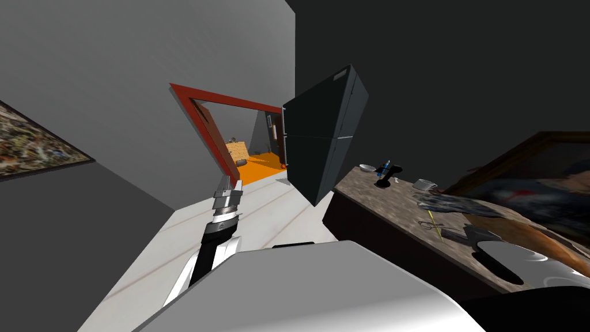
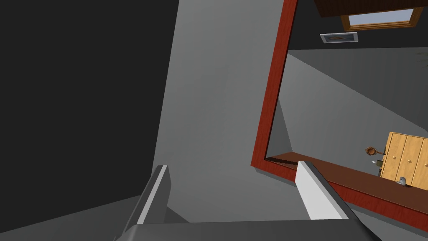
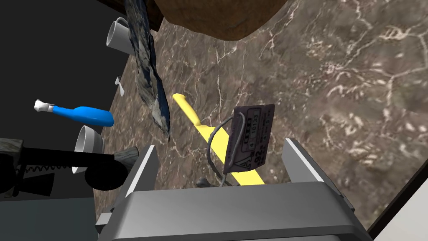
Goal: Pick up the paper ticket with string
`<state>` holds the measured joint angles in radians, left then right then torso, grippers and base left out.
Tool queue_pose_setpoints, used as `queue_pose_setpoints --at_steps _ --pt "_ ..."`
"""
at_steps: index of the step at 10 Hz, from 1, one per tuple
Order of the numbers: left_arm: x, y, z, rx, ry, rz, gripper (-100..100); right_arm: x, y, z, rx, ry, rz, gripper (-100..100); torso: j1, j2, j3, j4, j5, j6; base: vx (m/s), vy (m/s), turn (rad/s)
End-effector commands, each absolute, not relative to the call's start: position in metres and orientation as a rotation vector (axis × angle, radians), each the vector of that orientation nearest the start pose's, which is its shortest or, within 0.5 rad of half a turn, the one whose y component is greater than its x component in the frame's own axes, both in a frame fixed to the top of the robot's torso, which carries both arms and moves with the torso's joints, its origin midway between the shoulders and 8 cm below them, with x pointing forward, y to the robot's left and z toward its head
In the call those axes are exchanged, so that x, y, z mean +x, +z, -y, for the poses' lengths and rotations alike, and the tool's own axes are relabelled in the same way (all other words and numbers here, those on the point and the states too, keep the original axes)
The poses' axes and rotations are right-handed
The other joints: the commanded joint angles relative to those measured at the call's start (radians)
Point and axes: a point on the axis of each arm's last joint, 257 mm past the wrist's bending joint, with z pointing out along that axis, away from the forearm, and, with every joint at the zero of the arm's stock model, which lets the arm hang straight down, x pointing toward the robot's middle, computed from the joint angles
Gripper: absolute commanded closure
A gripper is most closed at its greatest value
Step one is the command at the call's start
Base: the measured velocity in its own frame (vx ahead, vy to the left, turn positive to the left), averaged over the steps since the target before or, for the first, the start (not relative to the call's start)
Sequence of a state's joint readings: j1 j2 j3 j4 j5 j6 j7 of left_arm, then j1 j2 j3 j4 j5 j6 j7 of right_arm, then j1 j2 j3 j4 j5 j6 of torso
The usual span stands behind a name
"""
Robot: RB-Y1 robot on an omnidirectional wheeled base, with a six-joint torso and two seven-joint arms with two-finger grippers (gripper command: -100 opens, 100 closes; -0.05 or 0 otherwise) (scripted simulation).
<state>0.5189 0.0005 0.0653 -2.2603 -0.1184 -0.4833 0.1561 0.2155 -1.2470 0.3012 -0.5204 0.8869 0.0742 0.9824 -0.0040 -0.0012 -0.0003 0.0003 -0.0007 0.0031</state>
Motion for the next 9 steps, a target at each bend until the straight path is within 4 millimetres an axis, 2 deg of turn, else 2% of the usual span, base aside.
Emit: queue_pose_setpoints --at_steps 1,6,8,9 --pt "0.348 0.006 -0.292 -0.684 -1.286 -0.677 0 0.124 -0.248 0.92 -1.341 -1.712 -2.473 -100 0.0 0.0 0.0 0.0 0.0 0.0 0.059 -0.022 -0.041" --pt "0.348 0.006 -0.292 -0.684 -1.286 -0.677 0 0.108 -0.237 0.925 -1.515 -1.649 -2.491 -100 -0.001 0.0 0.0 0.0 0.0 0.0 0.043 -0.02 -0.034" --pt "0.348 0.006 -0.292 -0.684 -1.286 -0.677 0 0.095 -0.23 0.928 -1.636 -1.592 -2.507 -100 -0.001 0.001 0.0 0.0 -0.001 0.0 0.055 -0.02 -0.048" --pt "0.348 0.006 -0.292 -0.684 -1.286 -0.677 0 0.095 -0.23 0.928 -1.636 -1.592 -2.507 -100 0.0 0.0 0.0 0.0 -0.001 0.0 0.056 -0.017 -0.027"
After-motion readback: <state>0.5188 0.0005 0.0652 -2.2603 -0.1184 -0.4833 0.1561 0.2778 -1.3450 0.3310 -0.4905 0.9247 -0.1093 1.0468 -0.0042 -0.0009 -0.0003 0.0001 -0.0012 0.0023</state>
